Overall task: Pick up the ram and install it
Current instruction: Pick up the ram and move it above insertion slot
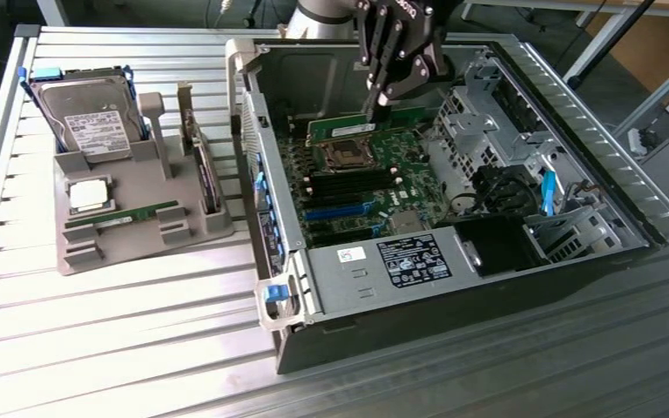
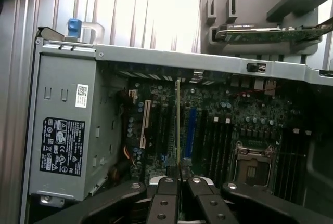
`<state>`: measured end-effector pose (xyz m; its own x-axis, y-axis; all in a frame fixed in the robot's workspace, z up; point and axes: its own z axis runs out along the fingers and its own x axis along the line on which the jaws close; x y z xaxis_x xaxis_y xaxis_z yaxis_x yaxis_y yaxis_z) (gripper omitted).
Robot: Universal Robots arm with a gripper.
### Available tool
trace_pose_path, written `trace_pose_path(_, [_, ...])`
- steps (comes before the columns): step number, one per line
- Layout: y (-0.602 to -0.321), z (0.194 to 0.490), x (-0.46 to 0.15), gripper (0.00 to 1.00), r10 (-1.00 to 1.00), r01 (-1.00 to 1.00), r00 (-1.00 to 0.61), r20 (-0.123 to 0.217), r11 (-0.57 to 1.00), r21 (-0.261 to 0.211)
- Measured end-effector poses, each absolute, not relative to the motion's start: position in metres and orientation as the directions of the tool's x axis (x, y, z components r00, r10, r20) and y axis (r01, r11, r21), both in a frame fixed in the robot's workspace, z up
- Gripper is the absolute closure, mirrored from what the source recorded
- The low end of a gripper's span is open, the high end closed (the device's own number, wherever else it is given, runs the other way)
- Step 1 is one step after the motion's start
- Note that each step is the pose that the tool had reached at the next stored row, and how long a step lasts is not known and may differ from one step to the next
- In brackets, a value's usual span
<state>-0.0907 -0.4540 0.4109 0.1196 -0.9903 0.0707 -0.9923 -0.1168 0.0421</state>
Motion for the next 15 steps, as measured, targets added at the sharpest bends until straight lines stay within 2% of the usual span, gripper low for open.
trace_pose_path(15, [-0.454, 0.411, -0.073, 0.89, -0.989, -0.992, 0.120, 0.083, -0.116, 0.044])
